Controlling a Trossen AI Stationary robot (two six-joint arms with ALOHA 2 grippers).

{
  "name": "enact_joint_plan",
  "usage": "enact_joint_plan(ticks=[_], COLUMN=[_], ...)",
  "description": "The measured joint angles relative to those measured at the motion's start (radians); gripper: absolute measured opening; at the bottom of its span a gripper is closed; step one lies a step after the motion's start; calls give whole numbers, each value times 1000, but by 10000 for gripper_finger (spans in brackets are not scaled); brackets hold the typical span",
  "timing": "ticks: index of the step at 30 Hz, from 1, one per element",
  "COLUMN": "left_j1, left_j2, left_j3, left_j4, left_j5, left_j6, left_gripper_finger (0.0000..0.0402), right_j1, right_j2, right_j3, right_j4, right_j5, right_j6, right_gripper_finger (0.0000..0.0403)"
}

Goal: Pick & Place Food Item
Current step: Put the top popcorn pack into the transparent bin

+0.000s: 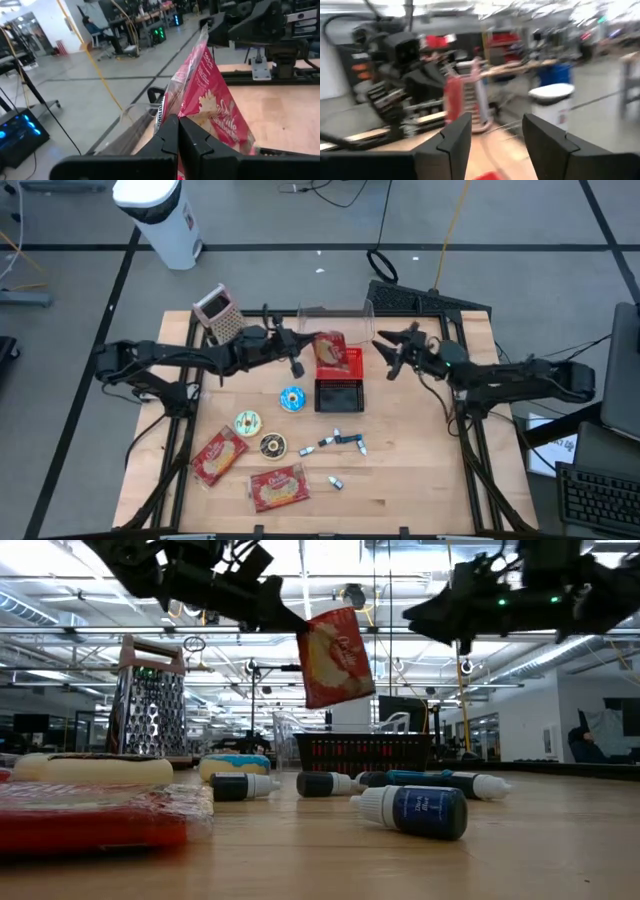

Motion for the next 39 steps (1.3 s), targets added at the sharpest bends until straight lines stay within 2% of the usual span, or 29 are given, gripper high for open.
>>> enact_joint_plan(ticks=[3, 7, 15, 19, 24, 32, 35, 39], left_j1=[-6, -12, -12, -12, -12, -11, -11, -22], left_j2=[28, 57, 69, 70, 70, 70, 70, 42], left_j3=[69, 146, 167, 167, 167, 167, 167, 167], left_j4=[-90, -178, -232, -255, -255, -255, -249, -230], left_j5=[0, 1, 2, 1, 1, 0, -11, -105], left_j6=[11, 40, 63, 63, 75, 82, 82, 84], left_gripper_finger=[0, 0, 0, 0, 0, 0, 4, 19], right_j1=[-34, -40, -41, -41, -42, -42, -42, -57], right_j2=[83, 201, 317, 322, 322, 322, 322, 320], right_j3=[71, 166, 280, 289, 289, 289, 289, 314], right_j4=[-33, -100, -119, -120, -120, -157, -148, -152], right_j5=[-122, -193, -204, -221, -257, -273, -269, -270], right_j6=[58, 69, 25, 21, 22, -55, -85, -88], right_gripper_finger=[169, 185, 237, 236, 178, 20, 13, 8])
